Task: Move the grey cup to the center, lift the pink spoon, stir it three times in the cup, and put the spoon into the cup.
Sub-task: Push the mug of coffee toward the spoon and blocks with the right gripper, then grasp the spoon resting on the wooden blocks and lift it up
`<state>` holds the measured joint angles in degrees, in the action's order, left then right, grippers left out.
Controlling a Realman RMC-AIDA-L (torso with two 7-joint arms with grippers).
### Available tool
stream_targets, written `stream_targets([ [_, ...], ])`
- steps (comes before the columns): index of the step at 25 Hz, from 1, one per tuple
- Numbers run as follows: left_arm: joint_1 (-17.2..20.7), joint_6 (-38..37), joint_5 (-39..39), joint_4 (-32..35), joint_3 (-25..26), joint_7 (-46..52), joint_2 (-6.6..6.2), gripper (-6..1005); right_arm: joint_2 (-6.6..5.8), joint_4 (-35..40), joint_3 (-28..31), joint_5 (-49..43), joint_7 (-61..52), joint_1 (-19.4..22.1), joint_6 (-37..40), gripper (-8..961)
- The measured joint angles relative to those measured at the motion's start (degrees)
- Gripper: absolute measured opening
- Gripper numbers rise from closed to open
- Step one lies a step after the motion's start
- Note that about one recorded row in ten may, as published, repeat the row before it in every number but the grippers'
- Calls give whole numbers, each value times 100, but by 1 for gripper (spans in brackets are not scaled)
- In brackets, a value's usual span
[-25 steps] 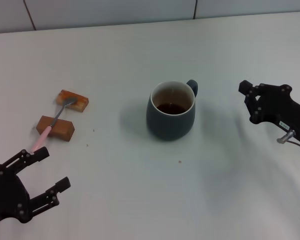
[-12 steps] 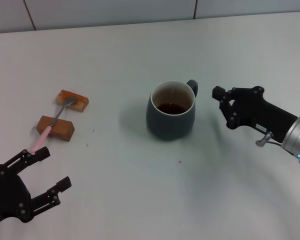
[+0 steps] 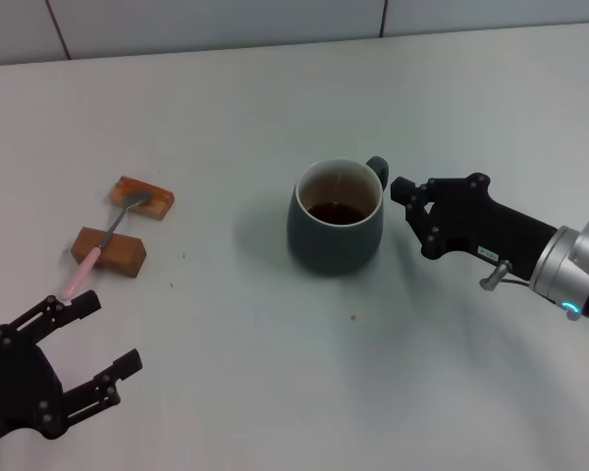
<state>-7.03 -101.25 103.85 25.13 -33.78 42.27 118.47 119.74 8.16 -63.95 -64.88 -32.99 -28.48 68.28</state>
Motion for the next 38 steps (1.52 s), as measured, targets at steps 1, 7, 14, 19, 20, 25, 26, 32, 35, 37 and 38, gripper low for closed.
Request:
stream_targets([
  [1, 0, 0, 0, 0, -2, 0, 0, 803, 3, -9, -31, -3, 1, -21, -40, -2],
  [7, 0, -2, -3, 0, 9, -7, 0, 803, 9, -84, -268, -4, -31, -189, -170, -2],
  [14, -3, -6, -5, 0, 12, -9, 0, 804, 15, -318, -315, -4, -60, -441, -176, -1],
  [19, -7, -5, -6, 0, 12, -9, 0, 803, 15, -450, -318, -2, -80, -646, -176, -2],
  [20, -9, -4, -6, 0, 12, -9, 0, 802, 15, -490, -319, -2, -88, -708, -176, -2],
  [25, -18, -2, -6, 0, 26, -9, 1, 802, 14, -711, -320, -2, -159, -1031, -199, -2],
  [26, -18, -2, -6, 0, 26, -9, 1, 802, 14, -711, -320, -2, -159, -1031, -199, -2],
  [32, -18, 0, -13, -19, 32, -13, 8, 803, 14, -783, -323, -202, -345, -1229, -192, -1],
  [35, -18, 0, -14, -43, 39, -37, 9, 803, 14, -750, -270, -316, -439, -1220, -185, -1],
  [37, -24, 17, -30, -125, 73, -101, 10, 803, 14, -710, -172, -312, -424, -1155, -185, -1],
  [38, -24, 17, -30, -125, 73, -101, 10, 803, 14, -660, -78, -310, -413, -1085, -177, -1],
])
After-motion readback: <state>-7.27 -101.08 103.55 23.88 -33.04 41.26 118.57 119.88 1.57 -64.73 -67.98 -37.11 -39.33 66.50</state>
